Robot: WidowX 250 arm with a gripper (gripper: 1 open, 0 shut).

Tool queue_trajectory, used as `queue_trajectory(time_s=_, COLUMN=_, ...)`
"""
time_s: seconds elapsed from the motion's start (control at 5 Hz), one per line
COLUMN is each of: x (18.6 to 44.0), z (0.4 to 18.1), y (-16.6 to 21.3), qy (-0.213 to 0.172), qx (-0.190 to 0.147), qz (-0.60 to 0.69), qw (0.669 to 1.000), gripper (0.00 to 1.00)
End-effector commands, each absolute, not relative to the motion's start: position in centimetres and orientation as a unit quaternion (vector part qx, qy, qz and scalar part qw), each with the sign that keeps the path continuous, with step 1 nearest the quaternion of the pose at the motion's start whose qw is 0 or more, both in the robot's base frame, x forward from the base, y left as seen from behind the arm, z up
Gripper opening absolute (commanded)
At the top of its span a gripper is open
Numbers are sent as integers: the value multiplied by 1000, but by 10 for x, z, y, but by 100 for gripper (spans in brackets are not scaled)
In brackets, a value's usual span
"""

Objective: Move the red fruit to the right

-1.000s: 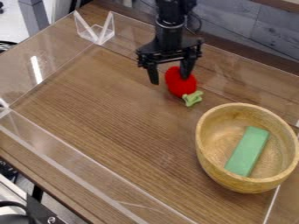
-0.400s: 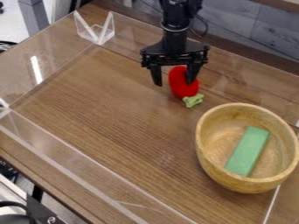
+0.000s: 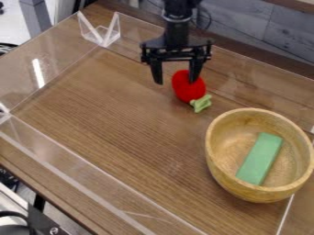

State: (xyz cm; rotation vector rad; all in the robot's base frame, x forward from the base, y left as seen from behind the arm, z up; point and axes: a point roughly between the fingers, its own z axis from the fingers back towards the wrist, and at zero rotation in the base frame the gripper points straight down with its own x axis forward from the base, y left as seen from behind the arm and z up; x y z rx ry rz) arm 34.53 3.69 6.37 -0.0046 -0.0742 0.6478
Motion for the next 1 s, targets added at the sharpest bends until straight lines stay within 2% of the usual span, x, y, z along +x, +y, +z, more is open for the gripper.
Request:
queue_trajectory(time_s=0.0, x=362, z=97, y=46, qy=-72, qx=-13, qz=342, qw=937, gripper=100)
queue_trajectory(time_s=0.4, x=375, z=135, y=76, qy=-76, qx=-25, qz=327, qw=942, gripper=100)
queue_trajectory(time_s=0.8, x=367, z=122, y=58, qy=-68, qx=-24, qz=304, qw=950, gripper=100)
